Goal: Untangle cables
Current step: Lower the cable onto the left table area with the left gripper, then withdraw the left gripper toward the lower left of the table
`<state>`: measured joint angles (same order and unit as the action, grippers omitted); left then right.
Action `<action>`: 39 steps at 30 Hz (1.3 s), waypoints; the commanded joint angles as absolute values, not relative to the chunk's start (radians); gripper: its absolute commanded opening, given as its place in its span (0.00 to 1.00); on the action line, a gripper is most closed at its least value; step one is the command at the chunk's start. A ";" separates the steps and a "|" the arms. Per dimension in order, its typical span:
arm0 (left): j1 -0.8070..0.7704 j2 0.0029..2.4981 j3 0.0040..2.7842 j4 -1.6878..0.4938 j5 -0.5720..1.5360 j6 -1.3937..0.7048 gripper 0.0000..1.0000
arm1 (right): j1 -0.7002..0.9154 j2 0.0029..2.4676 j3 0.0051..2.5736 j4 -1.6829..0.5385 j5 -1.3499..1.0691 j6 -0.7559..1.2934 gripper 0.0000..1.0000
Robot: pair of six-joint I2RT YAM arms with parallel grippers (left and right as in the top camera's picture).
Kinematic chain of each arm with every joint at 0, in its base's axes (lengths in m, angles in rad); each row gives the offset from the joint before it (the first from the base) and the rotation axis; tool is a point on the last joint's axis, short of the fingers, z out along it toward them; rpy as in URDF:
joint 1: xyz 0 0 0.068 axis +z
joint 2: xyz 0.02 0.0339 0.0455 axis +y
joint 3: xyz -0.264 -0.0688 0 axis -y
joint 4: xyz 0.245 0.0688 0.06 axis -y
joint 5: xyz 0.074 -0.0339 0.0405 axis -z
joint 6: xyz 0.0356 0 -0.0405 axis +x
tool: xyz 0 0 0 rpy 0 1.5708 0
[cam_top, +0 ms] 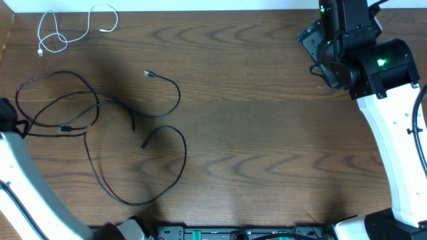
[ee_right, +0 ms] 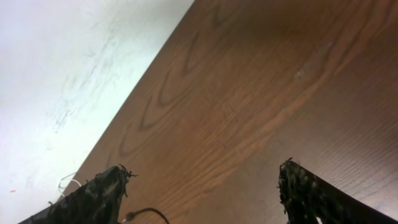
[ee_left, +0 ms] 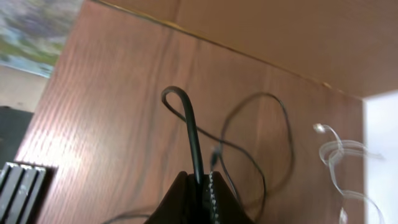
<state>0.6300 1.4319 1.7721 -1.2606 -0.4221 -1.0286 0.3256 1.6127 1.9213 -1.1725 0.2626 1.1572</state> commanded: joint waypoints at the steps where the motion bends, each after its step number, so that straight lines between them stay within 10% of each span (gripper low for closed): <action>1: 0.669 1.520 1.777 -1.227 -0.535 -1.014 0.08 | 0.321 1.618 1.925 -1.166 0.287 1.143 0.77; 30: 0.915 2.015 1.777 -0.809 -0.673 -0.568 0.17 | 0.321 1.618 1.925 -1.134 0.305 1.144 0.74; 39: 0.905 1.963 1.777 -0.765 -0.307 -0.442 0.17 | 0.321 1.618 1.925 -1.135 0.305 1.143 0.72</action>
